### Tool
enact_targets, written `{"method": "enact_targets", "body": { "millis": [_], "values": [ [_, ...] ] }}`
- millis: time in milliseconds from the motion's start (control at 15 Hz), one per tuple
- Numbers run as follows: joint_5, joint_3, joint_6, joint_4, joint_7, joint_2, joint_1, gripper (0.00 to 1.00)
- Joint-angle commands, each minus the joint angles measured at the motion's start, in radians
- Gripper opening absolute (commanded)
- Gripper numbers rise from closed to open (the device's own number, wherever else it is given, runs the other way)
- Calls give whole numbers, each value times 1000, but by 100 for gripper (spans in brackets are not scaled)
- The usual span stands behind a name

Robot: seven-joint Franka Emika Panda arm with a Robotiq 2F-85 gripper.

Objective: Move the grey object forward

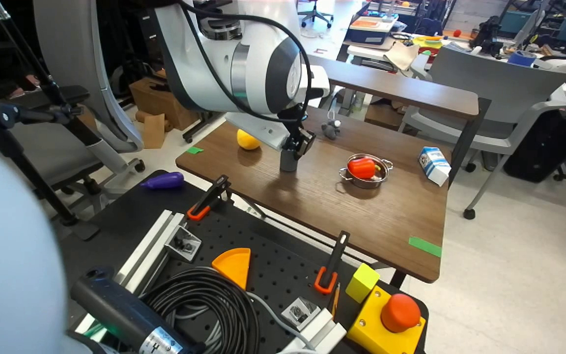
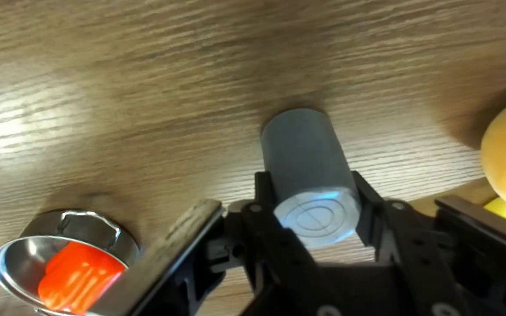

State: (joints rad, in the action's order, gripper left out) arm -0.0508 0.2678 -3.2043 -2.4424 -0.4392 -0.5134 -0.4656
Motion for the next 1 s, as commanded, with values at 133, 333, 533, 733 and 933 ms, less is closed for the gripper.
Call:
{"method": "enact_targets", "body": {
  "millis": [133,333,533,733,933],
  "values": [
    [138,28,-89,-6,109,-48,-58,69],
    [182,31,-79,-20,138,-33,-72,84],
    [197,36,-84,-41,156,-9,-83,100],
    [198,60,-115,-80,176,28,-109,100],
    [224,99,-179,-137,220,86,-147,100]
  ]
}}
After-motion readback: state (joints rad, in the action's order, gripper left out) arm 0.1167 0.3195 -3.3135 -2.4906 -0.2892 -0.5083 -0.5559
